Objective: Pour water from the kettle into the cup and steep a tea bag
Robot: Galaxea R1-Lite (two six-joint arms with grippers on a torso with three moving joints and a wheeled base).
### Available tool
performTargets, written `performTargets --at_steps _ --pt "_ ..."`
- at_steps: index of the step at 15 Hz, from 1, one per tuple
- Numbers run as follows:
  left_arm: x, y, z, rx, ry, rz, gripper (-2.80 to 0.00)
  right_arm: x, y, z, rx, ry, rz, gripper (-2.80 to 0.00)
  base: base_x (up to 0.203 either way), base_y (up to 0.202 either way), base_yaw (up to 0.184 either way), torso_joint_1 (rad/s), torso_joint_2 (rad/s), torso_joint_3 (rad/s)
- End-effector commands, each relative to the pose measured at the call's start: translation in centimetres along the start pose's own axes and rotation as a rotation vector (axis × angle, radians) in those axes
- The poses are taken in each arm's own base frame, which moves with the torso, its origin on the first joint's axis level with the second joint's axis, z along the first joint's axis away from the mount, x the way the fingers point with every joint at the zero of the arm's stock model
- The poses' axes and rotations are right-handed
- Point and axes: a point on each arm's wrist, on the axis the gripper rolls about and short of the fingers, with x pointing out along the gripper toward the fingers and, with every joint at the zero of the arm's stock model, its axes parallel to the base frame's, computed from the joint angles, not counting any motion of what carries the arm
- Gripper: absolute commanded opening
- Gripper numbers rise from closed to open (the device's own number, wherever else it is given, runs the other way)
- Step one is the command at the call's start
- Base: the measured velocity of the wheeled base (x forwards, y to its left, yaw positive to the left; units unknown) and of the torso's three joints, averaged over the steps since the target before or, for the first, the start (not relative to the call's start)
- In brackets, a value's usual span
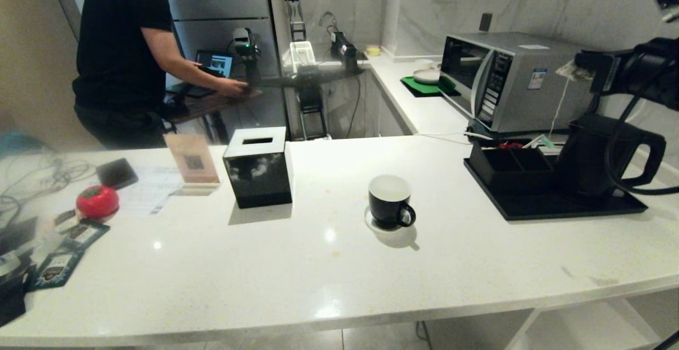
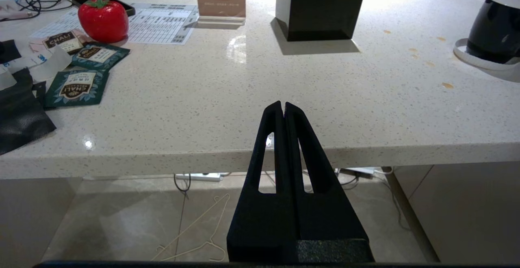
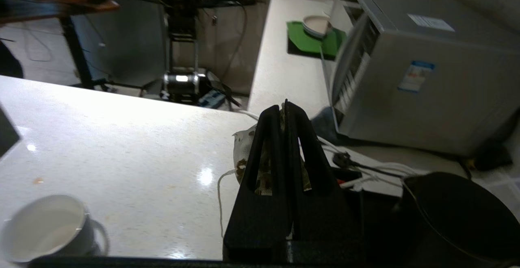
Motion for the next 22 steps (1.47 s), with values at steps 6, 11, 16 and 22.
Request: performTargets --at_steps 6,11,16,22 --pt "0.0 0.0 0.0 -0.001 0.000 0.001 -2.80 -1.7 3.4 2.3 0.001 -0.080 0.116 -2.80 0.000 0.000 0.000 0.000 0.00 0.000" --pt "0.0 0.0 0.0 -0.001 0.000 0.001 -2.80 -2.1 5.3 1.6 0.007 -0.096 0.179 -2.80 0.000 0.000 0.000 0.000 0.00 0.000" --pt "0.0 0.0 0.0 -0.001 0.000 0.001 -2.80 -3.6 7.2 1.2 0.024 -0.092 0.255 -2.80 0.000 0.000 0.000 0.000 0.00 0.000" --pt "0.0 0.0 0.0 -0.001 0.000 0.001 -2.80 -2.9 8.5 1.3 0.032 -0.150 0.301 -2.80 0.000 0.000 0.000 0.000 0.00 0.000"
